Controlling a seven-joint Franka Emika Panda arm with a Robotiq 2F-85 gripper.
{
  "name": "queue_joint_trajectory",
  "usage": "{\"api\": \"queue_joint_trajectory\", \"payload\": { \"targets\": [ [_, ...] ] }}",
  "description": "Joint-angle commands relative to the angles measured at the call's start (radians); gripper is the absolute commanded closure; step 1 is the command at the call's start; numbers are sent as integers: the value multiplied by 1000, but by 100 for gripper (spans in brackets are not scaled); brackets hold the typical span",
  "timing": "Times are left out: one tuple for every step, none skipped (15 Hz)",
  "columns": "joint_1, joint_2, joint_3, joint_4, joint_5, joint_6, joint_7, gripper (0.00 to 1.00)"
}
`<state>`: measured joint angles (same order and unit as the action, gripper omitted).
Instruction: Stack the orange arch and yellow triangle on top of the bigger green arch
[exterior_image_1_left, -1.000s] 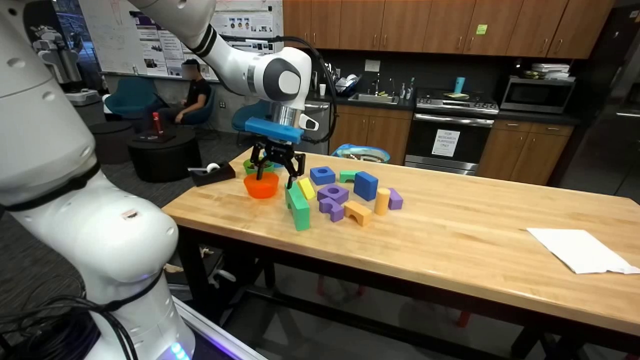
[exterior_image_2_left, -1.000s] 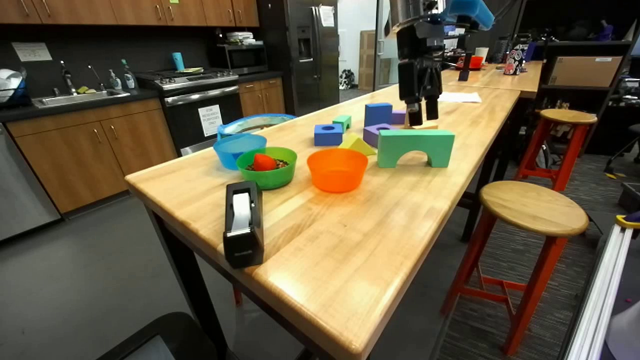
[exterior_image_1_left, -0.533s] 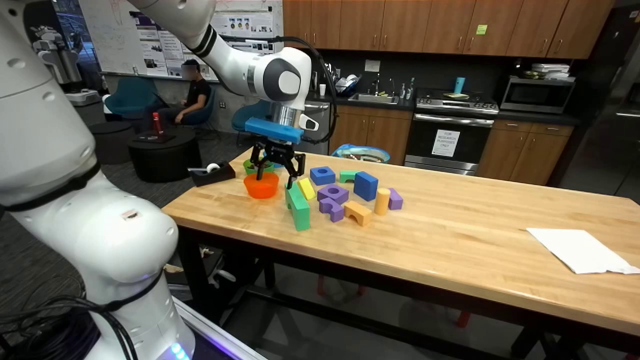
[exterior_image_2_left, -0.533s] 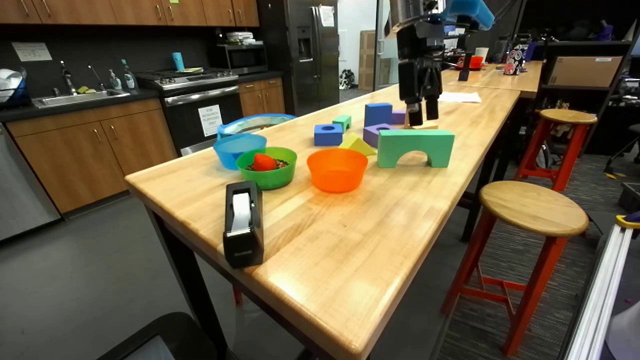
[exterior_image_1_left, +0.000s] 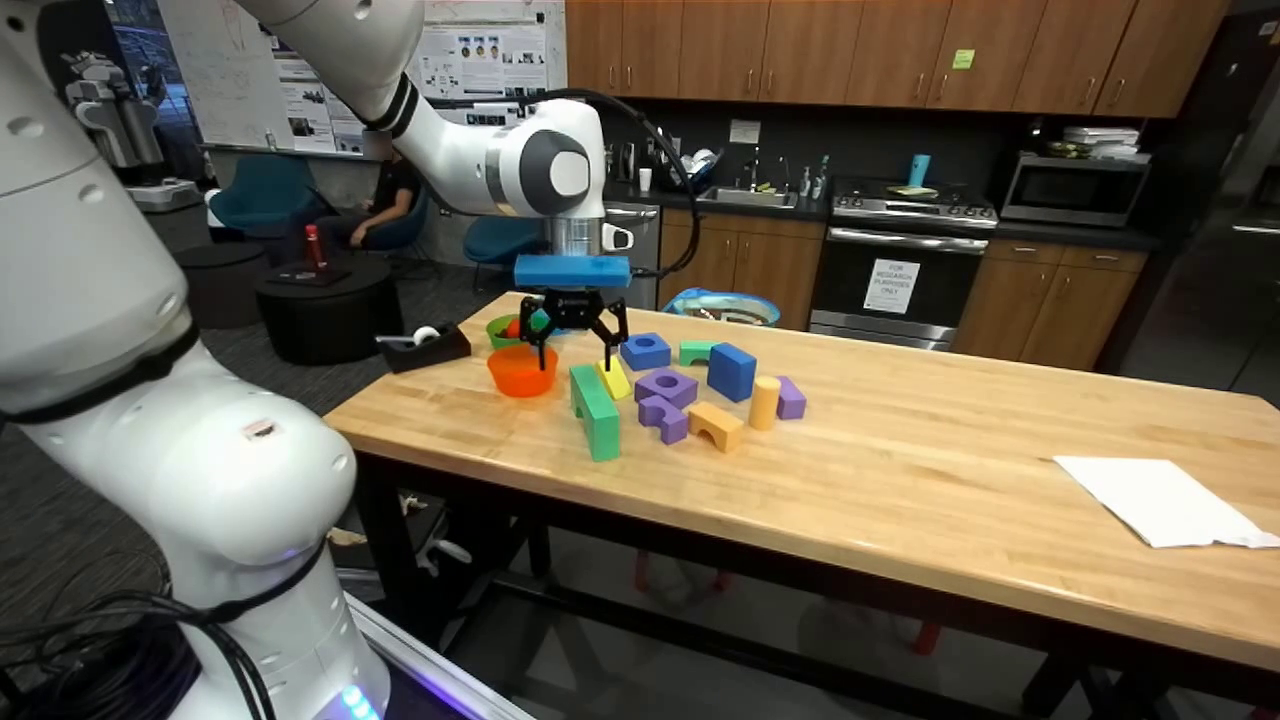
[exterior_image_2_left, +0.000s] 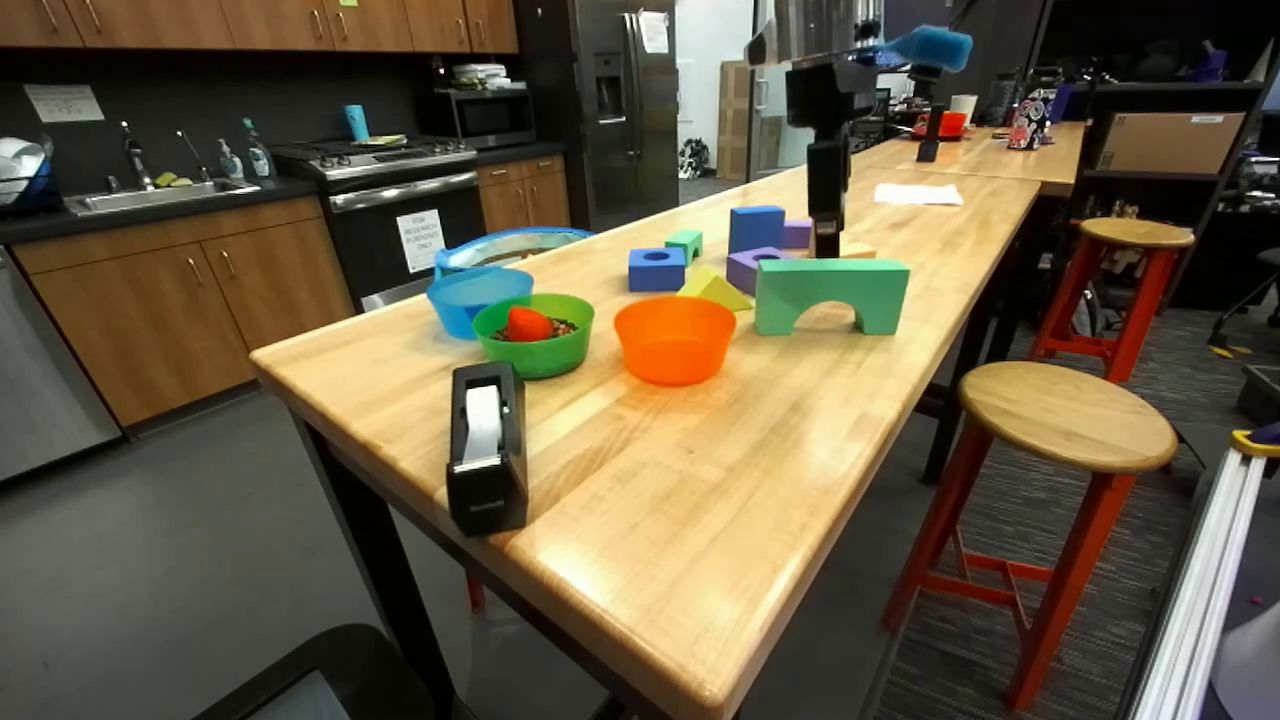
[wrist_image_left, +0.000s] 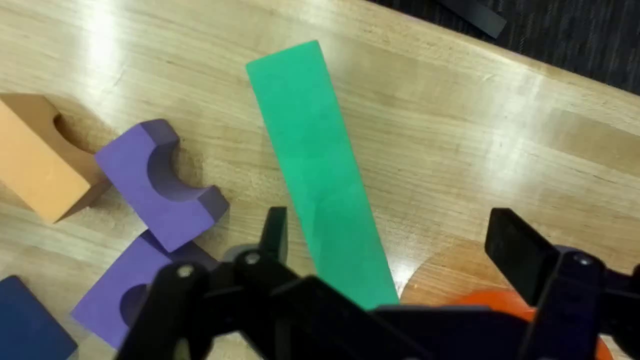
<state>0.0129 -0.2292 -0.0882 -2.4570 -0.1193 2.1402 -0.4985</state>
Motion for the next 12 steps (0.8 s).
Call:
{"api": "queue_joint_trajectory", "payload": {
  "targets": [
    [-6,-38,-20,-70,11,98,-79,0],
    [-6,-34,-27,-78,22,107,-93,0],
    [-9,-29,-34,-86,32,115,-105,0],
    [-10,-23,-42,-92,42,120,-118,0],
    [-12,-17,-52,-99,59,128,-133,0],
    [-15,-13,-58,-105,71,135,-142,0],
    [-21,-7,-61,-110,74,144,-138,0],
    [-25,-3,-65,-113,75,151,-138,7],
    [-28,-1,-67,-113,80,158,-139,26],
    [-31,-1,-70,-112,84,163,-142,32],
    [-33,-1,-72,-113,87,163,-144,38],
    [-34,-1,-73,-116,90,165,-146,47]
  ]
}}
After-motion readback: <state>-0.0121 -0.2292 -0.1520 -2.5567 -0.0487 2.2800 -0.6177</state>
